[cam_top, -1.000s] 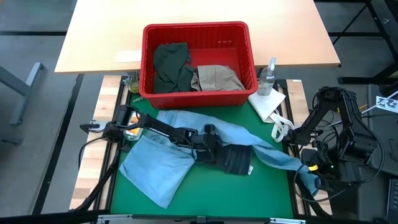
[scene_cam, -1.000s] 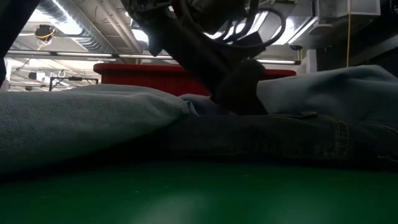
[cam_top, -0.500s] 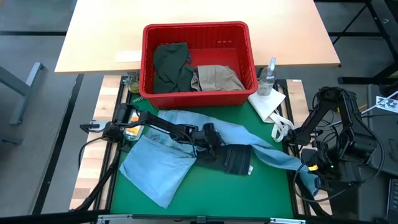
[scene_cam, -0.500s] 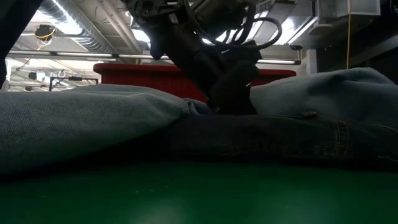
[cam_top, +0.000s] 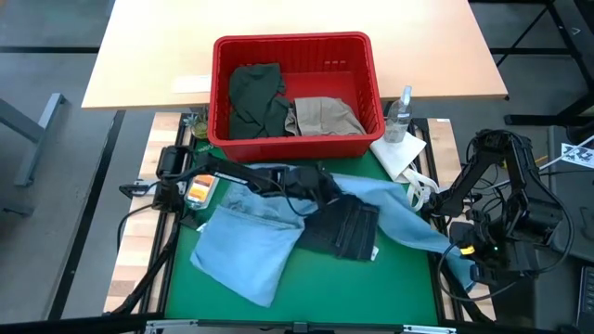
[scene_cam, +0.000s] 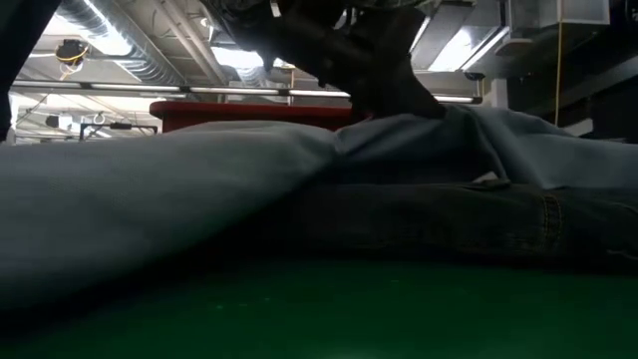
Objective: Fold laundry
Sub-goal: Fold the light blue jeans
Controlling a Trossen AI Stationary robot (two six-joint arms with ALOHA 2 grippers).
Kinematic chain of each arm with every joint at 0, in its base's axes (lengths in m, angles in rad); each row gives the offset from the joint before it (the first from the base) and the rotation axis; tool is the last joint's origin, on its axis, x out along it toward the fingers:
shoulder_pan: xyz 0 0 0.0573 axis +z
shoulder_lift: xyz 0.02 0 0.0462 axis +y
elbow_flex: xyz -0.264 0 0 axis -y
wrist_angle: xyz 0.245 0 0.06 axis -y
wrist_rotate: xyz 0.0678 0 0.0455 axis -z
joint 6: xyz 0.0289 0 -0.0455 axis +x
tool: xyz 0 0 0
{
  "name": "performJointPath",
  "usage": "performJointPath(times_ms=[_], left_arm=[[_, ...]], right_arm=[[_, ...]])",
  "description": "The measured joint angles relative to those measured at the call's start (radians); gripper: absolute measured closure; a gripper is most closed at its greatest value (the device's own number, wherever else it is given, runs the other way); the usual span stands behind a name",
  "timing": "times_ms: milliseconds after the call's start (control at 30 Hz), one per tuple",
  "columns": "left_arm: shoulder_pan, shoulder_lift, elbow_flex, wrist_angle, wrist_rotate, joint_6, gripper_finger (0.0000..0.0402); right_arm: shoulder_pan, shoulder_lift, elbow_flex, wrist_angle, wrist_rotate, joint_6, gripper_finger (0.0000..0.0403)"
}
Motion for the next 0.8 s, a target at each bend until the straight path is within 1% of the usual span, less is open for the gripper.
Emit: performJointPath(times_ms=[100,200,333,433,500,567,700,800], left_arm=[[0.016,0.001,0.000,0.024,0.094,-0.042,0.0399],[0.020,0.001,0.000,0.022,0.184,-0.056,0.0400],[0.019,0.001,0.000,0.011,0.302,-0.055,0.0400],[0.019,0.001,0.000,0.013,0.377,-0.055,0.0401],[0.018,0.001,0.000,0.011,0.399,-0.055,0.0401],[0.018,0.001,0.000,0.011,0.402,-0.055,0.0401],[0.026,0.001,0.000,0.010,0.404,-0.054,0.0401],[0.035,0.001,0.000,0.003,0.407,-0.054,0.0401]], right_arm=[[0.000,0.000,0.000,0.000,-0.083,0.001,0.0385],[0.000,0.000,0.000,0.000,-0.228,0.030,0.0381],[0.001,0.000,0.000,0.000,-0.449,0.065,0.0394],[0.001,0.000,0.000,0.000,-0.535,0.071,0.0393],[0.001,0.000,0.000,0.000,-0.593,0.075,0.0384],[0.001,0.000,0.000,0.000,-0.676,0.099,0.0379],[0.001,0.000,0.000,0.000,-0.851,0.128,0.0392],[0.001,0.000,0.000,0.000,-0.939,0.143,0.0393]])
